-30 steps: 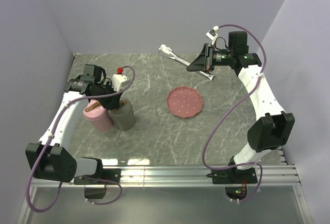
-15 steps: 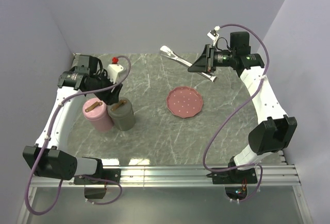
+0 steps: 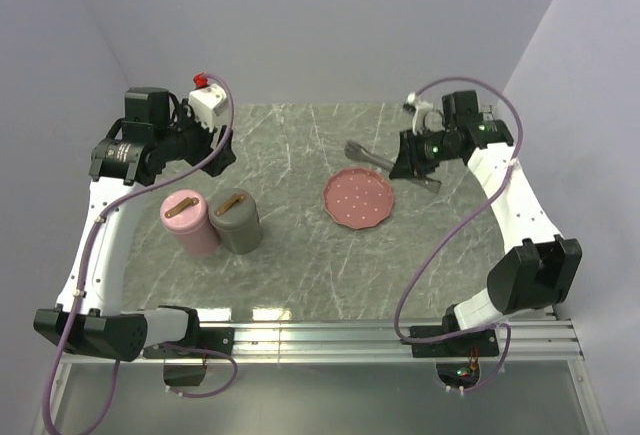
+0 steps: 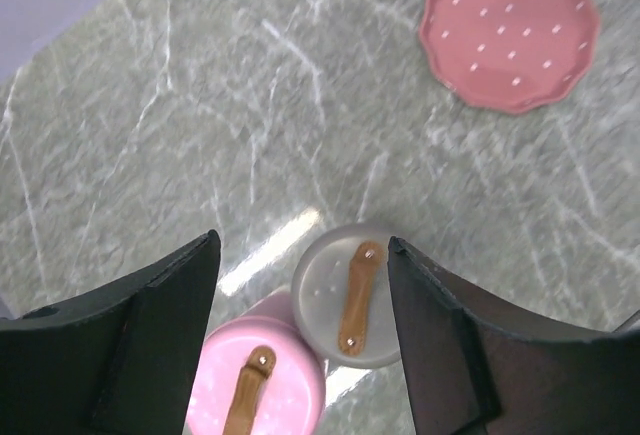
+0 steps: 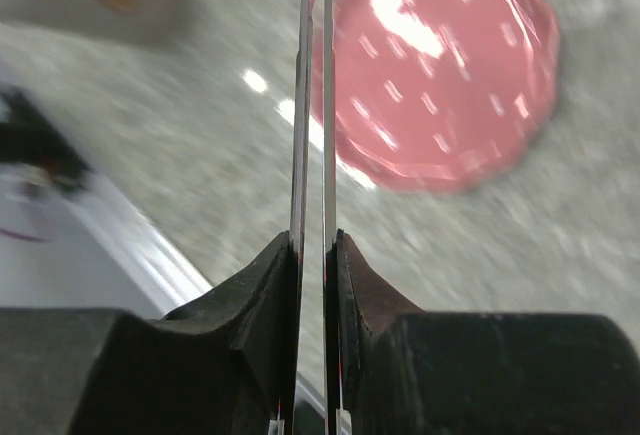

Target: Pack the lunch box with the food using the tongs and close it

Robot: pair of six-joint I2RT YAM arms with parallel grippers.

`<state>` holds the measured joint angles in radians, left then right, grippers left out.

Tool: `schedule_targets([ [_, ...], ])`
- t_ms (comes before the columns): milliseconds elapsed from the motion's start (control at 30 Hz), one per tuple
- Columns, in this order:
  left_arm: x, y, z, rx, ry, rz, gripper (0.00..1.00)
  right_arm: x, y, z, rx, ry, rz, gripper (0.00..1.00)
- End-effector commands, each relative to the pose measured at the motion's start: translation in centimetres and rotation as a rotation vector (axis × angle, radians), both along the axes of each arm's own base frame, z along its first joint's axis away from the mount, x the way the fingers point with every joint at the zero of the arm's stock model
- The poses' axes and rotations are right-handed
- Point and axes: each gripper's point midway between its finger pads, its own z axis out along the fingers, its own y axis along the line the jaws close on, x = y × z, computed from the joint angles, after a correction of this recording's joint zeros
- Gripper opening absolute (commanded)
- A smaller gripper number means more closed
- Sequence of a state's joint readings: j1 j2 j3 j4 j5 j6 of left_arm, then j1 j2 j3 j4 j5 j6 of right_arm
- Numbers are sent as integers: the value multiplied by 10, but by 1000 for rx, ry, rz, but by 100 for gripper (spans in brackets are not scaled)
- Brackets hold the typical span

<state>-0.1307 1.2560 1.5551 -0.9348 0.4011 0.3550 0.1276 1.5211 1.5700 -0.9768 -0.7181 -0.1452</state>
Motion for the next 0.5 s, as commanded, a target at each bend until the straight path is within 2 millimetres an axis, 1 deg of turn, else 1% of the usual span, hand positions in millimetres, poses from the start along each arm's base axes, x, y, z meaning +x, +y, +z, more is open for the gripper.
schedule_targets([
  [0,2,-17,31,-108,-60,-32,73,-5,-43,-44,-259,-71,-5,19],
  [33,2,-19,34,-123,-61,-34,74,-1,-46,-49,-282,-103,7,19],
  [67,2,-21,40,-140,-77,-44,74,0,-49,-57,-299,-103,9,19],
  [100,3,-22,42,-148,-83,-43,74,-3,-53,-71,-329,-82,15,19],
  [167,3,-24,47,-167,-96,-45,75,2,-55,-82,-349,-93,30,18],
  [200,3,-25,48,-174,-98,-46,75,0,-55,-94,-356,-69,44,18],
  [233,3,-26,46,-178,-92,-43,74,4,-54,-97,-358,-81,50,18],
  [300,3,-27,46,-188,-91,-43,74,4,-51,-110,-359,-57,69,18],
  [367,3,-27,45,-192,-86,-40,74,7,-46,-116,-358,-56,84,18],
  [400,2,-26,46,-194,-89,-34,75,9,-43,-123,-360,-57,94,18],
  [433,2,-26,44,-203,-81,-26,76,11,-42,-127,-369,-53,94,18],
  [467,1,-27,46,-210,-84,-27,81,12,-42,-131,-375,-52,95,19],
])
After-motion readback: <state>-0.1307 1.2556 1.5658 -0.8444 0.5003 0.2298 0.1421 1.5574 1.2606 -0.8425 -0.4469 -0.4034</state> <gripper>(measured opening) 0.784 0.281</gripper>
